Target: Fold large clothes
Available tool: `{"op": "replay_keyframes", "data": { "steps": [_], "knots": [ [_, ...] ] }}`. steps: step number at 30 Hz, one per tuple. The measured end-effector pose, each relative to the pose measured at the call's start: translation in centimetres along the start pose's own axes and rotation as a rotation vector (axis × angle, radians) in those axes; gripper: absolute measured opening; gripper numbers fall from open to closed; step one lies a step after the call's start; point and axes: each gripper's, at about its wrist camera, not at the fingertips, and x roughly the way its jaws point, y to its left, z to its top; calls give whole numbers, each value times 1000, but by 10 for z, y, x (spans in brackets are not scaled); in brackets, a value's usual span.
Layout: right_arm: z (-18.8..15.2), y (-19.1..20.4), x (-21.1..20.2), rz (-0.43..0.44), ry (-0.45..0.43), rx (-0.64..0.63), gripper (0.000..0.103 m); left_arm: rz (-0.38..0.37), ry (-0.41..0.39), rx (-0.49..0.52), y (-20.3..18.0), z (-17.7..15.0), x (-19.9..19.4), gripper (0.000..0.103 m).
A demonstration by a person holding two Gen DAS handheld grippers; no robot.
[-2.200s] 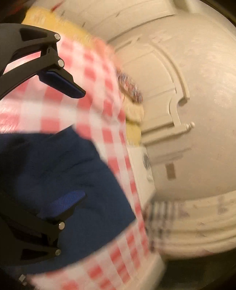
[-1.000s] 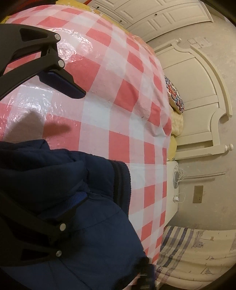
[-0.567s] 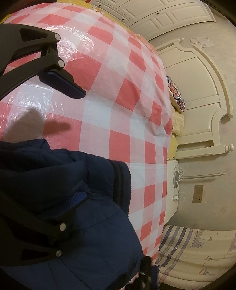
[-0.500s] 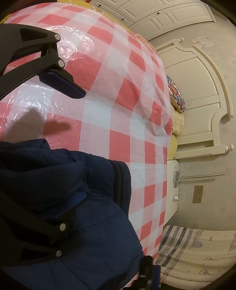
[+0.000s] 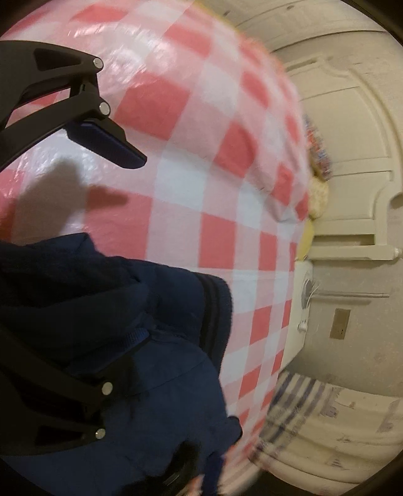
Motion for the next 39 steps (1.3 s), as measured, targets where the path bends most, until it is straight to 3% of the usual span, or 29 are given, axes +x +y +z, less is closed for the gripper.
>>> {"op": "replay_keyframes", "data": {
  "steps": [1,6,9,11,13,16,18,21,26,28,32,35,37,39],
  "knots": [
    [-12,-2,-14,60,-11,27,99,-33,17,-20,5,-3,-2,101],
    [-80,-9,-70,130,-47,133,99,-274,48,-193,43,-31,-41,101],
    [-125,-29,-83,231,-20,296,99,-444,81,-201,48,-57,-54,101],
    [-149,-42,-79,368,13,423,99,-571,134,-220,48,-76,-52,101],
    [-170,-43,-69,520,63,492,99,-651,170,-258,49,-93,-47,101],
    [-179,-30,-63,594,69,473,99,-686,115,-266,50,-109,-54,101],
    [-178,-23,-56,635,81,471,99,-695,123,-276,47,-112,-57,101],
    [-171,-12,-53,615,55,432,99,-720,141,-269,38,-109,-55,101],
    [-167,5,-76,496,-114,308,80,-662,71,-217,15,-95,-67,68],
    [-162,-1,-81,452,-172,298,77,-646,40,-196,0,-82,-70,57],
    [-137,-33,-91,340,-268,268,74,-657,-11,-203,-40,-37,-56,50],
    [-102,-79,-86,286,-266,304,73,-649,-42,-234,-70,0,-30,49],
    [-85,-105,-75,249,-241,322,74,-622,-19,-270,-88,20,-2,49],
    [-70,-137,-46,200,-154,388,74,-581,18,-293,-105,35,27,50]
  ]
}}
